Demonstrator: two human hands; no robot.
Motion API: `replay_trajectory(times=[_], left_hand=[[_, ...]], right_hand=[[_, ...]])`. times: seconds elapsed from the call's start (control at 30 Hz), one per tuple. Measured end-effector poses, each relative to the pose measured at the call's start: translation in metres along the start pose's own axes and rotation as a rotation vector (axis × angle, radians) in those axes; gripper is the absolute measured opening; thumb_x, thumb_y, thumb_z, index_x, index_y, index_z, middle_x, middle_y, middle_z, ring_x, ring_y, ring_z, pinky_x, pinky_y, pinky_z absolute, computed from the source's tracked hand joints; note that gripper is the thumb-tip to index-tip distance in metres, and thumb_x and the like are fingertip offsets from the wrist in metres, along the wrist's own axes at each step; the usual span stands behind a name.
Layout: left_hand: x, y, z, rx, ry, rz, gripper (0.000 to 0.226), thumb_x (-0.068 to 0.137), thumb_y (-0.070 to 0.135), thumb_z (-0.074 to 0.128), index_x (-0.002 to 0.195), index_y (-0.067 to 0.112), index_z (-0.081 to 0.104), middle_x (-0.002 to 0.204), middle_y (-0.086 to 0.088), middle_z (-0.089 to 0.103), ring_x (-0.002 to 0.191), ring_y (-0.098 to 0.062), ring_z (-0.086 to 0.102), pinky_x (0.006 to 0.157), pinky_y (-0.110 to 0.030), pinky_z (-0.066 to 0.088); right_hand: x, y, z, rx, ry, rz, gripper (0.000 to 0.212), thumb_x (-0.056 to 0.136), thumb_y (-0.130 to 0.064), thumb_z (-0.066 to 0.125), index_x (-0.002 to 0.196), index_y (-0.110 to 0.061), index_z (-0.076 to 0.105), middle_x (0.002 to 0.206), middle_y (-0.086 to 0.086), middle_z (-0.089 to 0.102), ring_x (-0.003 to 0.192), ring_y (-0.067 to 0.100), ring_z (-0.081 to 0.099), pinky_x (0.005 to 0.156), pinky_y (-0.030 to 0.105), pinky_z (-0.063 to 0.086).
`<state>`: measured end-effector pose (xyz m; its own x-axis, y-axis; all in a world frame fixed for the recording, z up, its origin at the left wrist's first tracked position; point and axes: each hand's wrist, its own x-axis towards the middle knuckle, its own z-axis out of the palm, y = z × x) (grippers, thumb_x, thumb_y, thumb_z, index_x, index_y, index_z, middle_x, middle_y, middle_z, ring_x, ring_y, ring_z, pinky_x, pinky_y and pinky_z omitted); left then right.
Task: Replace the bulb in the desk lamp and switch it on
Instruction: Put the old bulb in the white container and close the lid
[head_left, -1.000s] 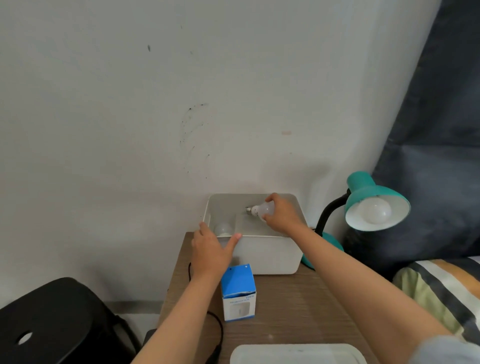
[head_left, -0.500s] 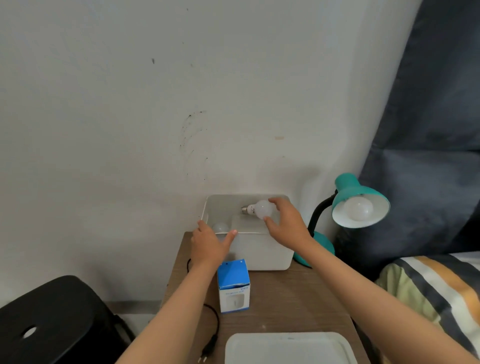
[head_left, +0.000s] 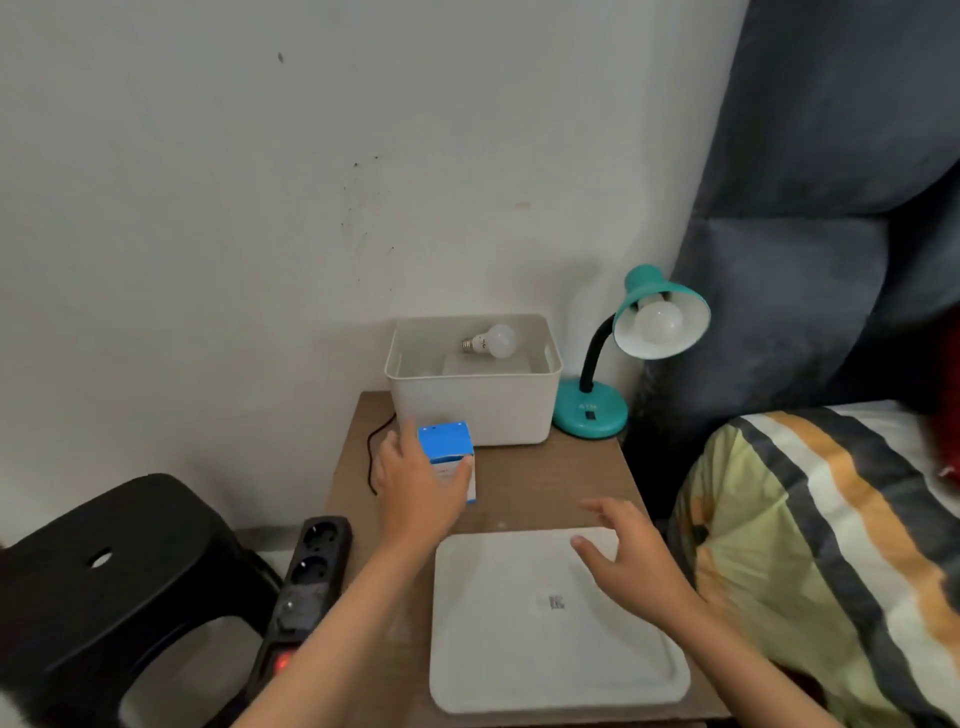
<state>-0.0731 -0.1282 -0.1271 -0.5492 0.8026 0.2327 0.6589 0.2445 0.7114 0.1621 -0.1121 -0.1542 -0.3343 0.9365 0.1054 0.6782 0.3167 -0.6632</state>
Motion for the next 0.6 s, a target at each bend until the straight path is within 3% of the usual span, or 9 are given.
replay_trajectory(times=[0.13,0.23,0.37,0.6], left_hand=[[-0.068,-0.02,0.005,0.102,-0.091,-0.012,0.074,0.076,0.044,0.065,0.135,0.012,0.034,0.135,-0.014,0.036,0.125,-0.031,0.032,0.1,-0.042,0.036],[-0.109,-0.028,0.01,0.239,-0.254,-0.082,0.068,0.078,0.052,0.059,0.132,0.018,0.035,0.131,-0.011,0.038,0.12,-0.029,0.035,0.096,-0.039,0.039],[-0.137,-0.03,0.015,0.487,-0.47,-0.141,0.06,0.079,0.059,0.053,0.119,0.015,0.043,0.125,-0.013,0.045,0.114,-0.029,0.042,0.097,-0.037,0.038],[-0.136,-0.018,0.005,0.361,-0.431,-0.152,0.056,0.077,0.057,0.059,0.114,0.018,0.044,0.117,-0.009,0.039,0.103,-0.025,0.048,0.092,-0.036,0.047]], right_hand=[[-0.034,0.028,0.0,-0.144,-0.017,0.114,0.047,0.086,-0.036,0.062,0.128,-0.023,0.048,0.128,0.002,0.045,0.122,0.02,0.044,0.097,0.027,0.039],[-0.053,0.044,0.005,-0.255,-0.073,0.246,0.056,0.083,-0.043,0.061,0.132,-0.024,0.043,0.133,0.012,0.038,0.125,0.031,0.038,0.103,0.037,0.037],[-0.068,0.048,0.012,-0.27,-0.172,0.341,0.06,0.084,-0.05,0.055,0.136,-0.025,0.037,0.135,0.012,0.036,0.127,0.032,0.033,0.105,0.04,0.036],[-0.07,0.029,0.007,-0.181,-0.055,0.283,0.057,0.082,-0.045,0.061,0.133,-0.021,0.046,0.133,0.01,0.038,0.125,0.029,0.038,0.1,0.036,0.041]])
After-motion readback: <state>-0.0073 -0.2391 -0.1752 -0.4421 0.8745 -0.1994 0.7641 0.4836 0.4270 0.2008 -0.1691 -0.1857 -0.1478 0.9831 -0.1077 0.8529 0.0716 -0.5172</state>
